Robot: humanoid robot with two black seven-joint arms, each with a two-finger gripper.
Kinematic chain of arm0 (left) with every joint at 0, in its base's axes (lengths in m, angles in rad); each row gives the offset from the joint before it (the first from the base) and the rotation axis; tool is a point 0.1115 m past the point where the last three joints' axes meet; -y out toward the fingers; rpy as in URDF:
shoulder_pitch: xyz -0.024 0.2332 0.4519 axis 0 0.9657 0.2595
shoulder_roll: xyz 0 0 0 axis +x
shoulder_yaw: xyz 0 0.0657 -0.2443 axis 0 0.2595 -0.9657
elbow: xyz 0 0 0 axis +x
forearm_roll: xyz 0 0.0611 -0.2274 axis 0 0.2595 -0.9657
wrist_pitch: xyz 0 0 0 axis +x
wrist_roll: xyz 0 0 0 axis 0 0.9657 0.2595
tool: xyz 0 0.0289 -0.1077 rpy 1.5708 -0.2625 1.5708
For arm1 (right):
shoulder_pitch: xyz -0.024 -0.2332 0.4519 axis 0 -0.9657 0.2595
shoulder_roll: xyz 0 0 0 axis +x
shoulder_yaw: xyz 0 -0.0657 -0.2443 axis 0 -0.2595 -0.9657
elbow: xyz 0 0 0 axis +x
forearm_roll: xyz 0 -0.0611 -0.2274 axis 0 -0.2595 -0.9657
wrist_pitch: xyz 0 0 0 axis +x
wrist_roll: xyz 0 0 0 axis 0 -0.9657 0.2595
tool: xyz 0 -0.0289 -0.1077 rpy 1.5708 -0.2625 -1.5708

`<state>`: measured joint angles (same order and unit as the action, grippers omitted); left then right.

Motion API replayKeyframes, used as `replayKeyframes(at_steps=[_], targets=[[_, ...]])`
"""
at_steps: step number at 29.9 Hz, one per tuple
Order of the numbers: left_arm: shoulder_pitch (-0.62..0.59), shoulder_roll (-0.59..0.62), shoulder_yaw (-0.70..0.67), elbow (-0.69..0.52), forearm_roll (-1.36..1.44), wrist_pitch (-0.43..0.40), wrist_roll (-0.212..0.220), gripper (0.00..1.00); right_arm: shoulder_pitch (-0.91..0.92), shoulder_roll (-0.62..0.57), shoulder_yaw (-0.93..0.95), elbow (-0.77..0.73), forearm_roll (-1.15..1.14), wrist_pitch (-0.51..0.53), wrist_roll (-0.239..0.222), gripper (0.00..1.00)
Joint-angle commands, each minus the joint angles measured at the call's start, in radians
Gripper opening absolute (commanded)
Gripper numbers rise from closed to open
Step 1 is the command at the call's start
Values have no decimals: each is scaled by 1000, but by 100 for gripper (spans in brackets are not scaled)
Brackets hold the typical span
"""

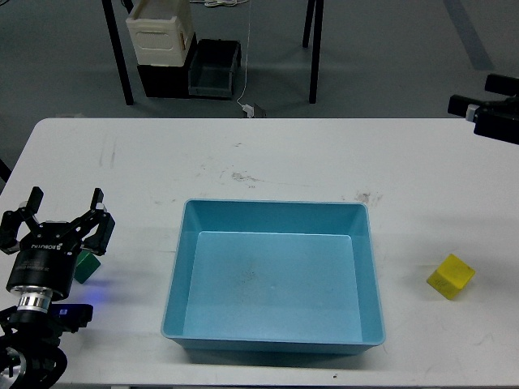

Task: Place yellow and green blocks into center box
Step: 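Raise the right gripper and move it toward the yellow cube, then lower the right gripper onto the yellow cube and close it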

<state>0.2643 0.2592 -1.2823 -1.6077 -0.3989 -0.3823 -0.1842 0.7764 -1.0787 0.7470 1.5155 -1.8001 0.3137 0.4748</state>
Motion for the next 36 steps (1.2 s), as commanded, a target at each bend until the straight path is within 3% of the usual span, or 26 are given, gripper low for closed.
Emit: replayKeyframes(at_steps=[1,7,12,24,36], targets=[[0,0,0,0,0,-1,0,100,188,-27,-214,-4,-65,53,14,100],[0,0,-2,2,0,-3,0,100,314,-95,-448,8,-134,84,14,100],[0,2,-3,2,0,-3,-21,100,313,-96,-527,6,-271,84,14,100],[-5,2,0,6,2,-3,-32,100,308,-92,-716,0,-268,87,14,99],[-5,2,-2,8,2,-3,-32,100,307,69,-801,-96,-268,91,14,99]])
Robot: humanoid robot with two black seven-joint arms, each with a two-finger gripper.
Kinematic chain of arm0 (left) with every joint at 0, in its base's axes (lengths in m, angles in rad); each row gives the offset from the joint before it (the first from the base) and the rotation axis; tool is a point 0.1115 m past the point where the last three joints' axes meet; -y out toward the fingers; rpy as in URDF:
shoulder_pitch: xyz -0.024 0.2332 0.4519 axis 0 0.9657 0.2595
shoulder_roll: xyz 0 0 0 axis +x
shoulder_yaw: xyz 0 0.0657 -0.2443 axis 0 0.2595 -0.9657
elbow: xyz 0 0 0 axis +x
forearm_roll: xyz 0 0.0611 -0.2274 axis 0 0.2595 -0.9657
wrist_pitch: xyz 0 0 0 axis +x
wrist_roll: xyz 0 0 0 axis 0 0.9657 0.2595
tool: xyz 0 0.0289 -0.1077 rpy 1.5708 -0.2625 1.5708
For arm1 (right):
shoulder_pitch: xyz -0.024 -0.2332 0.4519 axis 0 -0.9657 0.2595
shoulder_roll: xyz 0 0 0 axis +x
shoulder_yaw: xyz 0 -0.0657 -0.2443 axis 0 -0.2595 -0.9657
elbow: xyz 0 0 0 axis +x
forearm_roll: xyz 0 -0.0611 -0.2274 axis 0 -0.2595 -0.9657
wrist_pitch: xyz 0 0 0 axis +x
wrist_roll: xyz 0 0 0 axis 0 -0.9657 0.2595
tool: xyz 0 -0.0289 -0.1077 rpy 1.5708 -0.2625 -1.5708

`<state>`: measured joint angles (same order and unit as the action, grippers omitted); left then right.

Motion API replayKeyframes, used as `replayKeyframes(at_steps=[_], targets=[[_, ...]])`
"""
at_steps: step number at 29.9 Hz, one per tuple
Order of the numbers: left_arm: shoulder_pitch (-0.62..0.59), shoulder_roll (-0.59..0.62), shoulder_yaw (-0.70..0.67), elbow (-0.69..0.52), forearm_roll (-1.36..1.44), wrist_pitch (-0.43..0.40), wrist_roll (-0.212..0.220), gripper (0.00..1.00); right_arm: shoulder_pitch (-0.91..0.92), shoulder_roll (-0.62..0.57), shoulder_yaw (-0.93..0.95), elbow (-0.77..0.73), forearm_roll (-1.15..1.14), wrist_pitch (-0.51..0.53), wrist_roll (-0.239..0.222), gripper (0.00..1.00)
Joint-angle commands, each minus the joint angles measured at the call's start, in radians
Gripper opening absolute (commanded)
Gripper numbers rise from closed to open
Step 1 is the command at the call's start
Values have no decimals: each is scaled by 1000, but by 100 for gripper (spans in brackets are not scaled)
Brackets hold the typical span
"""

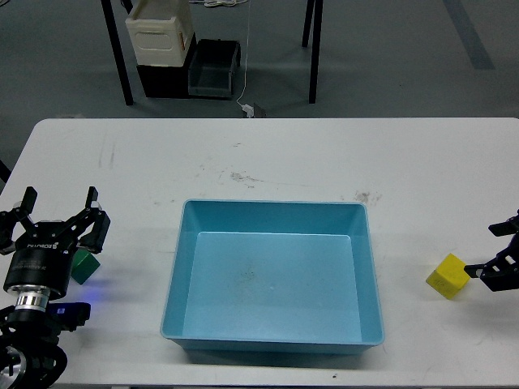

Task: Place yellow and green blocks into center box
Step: 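Lower the right gripper onto the yellow cube and close it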

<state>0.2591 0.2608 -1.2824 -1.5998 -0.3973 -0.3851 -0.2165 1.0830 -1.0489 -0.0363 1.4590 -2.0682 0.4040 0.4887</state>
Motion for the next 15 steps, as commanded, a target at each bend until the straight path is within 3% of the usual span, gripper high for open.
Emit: replayKeyframes(at_steps=[1,15], targets=[[0,-2,-2,1,0,0,-1,100,0,53,-22,-58,0,1,0,99],[3,-9,-5,1,-2,0,-1,100,3,193,-45,-123,5,81,0,99]])
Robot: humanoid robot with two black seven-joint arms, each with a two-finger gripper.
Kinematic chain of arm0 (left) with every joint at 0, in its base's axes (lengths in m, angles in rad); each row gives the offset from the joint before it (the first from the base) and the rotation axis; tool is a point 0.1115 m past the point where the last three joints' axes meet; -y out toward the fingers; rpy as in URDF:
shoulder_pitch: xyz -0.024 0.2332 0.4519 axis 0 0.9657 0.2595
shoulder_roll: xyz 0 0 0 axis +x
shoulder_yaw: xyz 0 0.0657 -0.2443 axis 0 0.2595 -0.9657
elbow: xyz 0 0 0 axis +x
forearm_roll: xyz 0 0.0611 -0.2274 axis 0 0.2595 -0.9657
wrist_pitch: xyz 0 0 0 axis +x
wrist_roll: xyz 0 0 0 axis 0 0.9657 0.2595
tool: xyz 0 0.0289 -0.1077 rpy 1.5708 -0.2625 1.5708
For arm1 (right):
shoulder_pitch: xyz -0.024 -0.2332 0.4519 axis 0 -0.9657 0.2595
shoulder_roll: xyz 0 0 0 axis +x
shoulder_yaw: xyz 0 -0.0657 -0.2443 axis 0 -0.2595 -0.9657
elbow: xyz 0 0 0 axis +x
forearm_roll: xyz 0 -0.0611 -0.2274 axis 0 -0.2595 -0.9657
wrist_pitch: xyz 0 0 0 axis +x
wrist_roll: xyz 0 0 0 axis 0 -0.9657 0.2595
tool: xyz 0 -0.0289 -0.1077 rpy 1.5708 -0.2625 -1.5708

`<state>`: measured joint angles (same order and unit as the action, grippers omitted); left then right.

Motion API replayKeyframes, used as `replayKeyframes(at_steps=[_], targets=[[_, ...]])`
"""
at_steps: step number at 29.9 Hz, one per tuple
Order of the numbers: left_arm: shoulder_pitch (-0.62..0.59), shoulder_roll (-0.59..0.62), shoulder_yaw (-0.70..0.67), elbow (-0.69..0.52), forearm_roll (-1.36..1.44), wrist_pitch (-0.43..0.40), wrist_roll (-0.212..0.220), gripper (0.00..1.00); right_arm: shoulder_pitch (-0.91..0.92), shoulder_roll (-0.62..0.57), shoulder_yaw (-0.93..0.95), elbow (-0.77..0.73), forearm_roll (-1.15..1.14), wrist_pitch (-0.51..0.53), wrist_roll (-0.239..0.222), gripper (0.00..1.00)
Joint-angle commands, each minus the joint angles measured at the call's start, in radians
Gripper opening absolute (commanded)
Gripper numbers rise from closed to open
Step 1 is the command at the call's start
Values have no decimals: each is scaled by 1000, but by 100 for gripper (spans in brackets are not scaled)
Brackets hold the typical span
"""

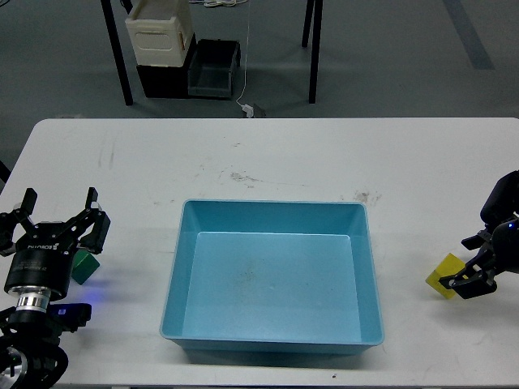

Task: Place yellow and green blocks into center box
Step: 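Lower the right gripper onto the yellow cube and close it, then lift the yellow cube with the right gripper and carry it over the box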

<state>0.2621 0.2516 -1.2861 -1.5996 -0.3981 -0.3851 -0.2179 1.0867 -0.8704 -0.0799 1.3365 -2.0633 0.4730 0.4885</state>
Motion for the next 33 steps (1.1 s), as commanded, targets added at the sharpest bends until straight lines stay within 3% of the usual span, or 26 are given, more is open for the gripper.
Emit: replayKeyframes(at_steps=[1,19,26,33], targets=[[0,0,-1,0,-1,0,0,100,-1,14,-3,0,0,13,0,99],[0,-5,-1,3,-1,0,0,100,-48,36,-3,-34,-8,15,0,96],[0,-5,-1,4,-1,0,-1,100,-50,51,-3,-42,-18,16,0,66],[0,-5,-1,9,-1,0,-46,100,-42,64,-3,-97,-24,15,0,24]])
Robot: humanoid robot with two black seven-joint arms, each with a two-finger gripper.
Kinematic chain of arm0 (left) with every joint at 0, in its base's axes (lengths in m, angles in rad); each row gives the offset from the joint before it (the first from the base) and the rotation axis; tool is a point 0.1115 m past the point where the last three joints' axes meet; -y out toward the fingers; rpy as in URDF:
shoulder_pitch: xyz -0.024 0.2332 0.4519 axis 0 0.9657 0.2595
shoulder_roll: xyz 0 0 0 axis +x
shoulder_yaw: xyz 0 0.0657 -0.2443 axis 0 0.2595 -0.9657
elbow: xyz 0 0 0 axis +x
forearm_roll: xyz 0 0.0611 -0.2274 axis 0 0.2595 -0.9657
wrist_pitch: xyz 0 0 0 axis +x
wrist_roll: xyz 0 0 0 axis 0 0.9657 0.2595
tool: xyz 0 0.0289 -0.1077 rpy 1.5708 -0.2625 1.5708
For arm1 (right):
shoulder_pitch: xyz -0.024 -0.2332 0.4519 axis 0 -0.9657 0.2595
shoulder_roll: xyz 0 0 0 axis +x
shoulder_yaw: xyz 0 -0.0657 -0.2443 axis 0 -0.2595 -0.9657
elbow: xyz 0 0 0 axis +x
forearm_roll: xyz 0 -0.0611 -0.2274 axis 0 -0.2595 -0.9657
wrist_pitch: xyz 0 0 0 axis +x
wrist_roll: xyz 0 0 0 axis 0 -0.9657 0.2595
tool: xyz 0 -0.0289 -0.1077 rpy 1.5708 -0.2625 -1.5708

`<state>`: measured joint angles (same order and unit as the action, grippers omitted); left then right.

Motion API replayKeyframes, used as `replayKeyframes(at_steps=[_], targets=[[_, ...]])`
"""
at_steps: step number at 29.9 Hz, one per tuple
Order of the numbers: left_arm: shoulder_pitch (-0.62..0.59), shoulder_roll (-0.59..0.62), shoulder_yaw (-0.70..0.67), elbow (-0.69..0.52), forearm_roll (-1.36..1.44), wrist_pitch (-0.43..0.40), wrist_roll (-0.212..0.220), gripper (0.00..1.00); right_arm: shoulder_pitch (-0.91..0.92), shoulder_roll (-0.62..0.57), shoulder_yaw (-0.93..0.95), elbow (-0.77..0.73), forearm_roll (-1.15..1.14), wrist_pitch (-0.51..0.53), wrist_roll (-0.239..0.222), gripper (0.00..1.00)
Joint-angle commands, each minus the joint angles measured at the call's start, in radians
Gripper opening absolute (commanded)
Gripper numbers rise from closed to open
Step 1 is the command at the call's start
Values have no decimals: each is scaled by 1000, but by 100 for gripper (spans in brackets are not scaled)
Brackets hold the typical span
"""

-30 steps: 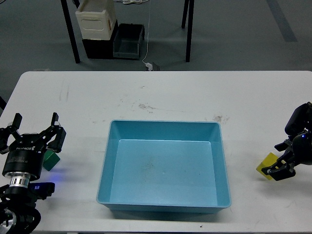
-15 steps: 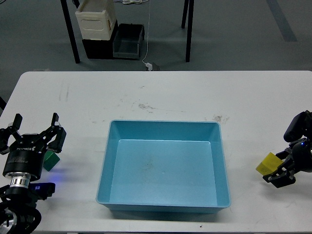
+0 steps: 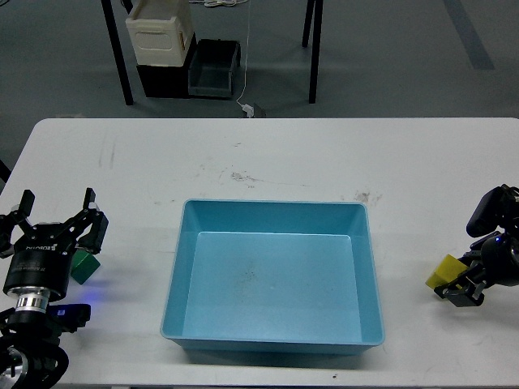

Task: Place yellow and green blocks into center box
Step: 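Lift the yellow cube with the right gripper and carry it over the box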

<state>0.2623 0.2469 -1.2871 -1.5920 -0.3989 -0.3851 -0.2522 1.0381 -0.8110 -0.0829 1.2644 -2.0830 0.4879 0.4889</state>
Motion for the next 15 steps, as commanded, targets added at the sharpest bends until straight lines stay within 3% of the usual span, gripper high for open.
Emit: replayKeyframes(at_steps=[1,7,10,15], targets=[[0,2,0,1,0,-1,-12,100,11,4,0,-33,-9,-5,0,18],[0,2,0,1,0,-1,-12,100,86,-16,61,-103,0,-106,0,1],[0,2,0,1,0,-1,-12,100,149,-68,127,-145,9,-158,0,0],[-2,3,0,1,0,-1,-12,100,264,-112,285,-135,64,-160,0,0]])
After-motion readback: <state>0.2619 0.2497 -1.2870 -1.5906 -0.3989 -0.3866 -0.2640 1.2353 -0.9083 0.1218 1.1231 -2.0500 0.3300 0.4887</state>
